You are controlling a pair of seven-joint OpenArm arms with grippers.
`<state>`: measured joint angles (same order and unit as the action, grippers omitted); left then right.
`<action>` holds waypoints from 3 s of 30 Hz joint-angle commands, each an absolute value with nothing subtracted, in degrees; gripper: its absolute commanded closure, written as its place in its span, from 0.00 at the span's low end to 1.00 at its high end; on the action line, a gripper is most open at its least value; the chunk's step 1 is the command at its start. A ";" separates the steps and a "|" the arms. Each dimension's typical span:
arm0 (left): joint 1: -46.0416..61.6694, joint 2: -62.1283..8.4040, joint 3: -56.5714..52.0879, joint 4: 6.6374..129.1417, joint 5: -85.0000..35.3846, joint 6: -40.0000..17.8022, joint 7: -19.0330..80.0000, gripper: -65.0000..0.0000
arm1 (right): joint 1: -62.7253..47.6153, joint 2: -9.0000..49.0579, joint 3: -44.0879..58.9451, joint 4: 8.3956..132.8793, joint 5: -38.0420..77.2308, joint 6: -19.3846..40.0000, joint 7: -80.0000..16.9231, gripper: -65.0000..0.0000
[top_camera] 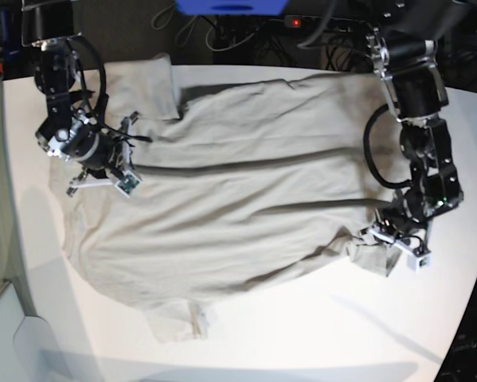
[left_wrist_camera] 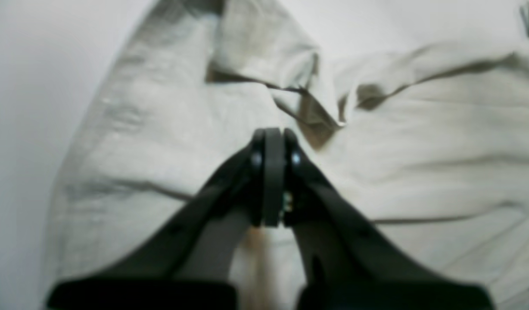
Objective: Layout the t-shirt on the table in an organized manner, then fold the t-shirt properly
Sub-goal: 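Release the shirt and move both grippers toward the collar, then grasp the shirt near the collar with both grippers and pull inward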
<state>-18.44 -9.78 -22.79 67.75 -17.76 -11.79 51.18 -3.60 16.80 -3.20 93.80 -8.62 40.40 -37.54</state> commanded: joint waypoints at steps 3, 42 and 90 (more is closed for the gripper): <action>-22.90 -8.84 -22.64 62.81 -15.69 -12.00 45.76 1.00 | -4.79 16.84 -2.86 94.46 -8.40 40.00 -36.70 0.98; -22.64 -9.98 -29.58 54.37 -17.80 3.38 12.35 1.00 | -12.18 17.98 -3.21 94.46 -8.40 40.00 -36.53 0.98; 16.04 7.34 -29.49 113.80 -25.98 3.47 46.55 1.00 | 2.86 4.88 -23.25 85.05 -8.31 40.00 -36.53 0.98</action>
<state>16.84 7.73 -29.52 112.90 -25.58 3.44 47.77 2.37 5.04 -23.22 84.64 -8.56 39.81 -36.14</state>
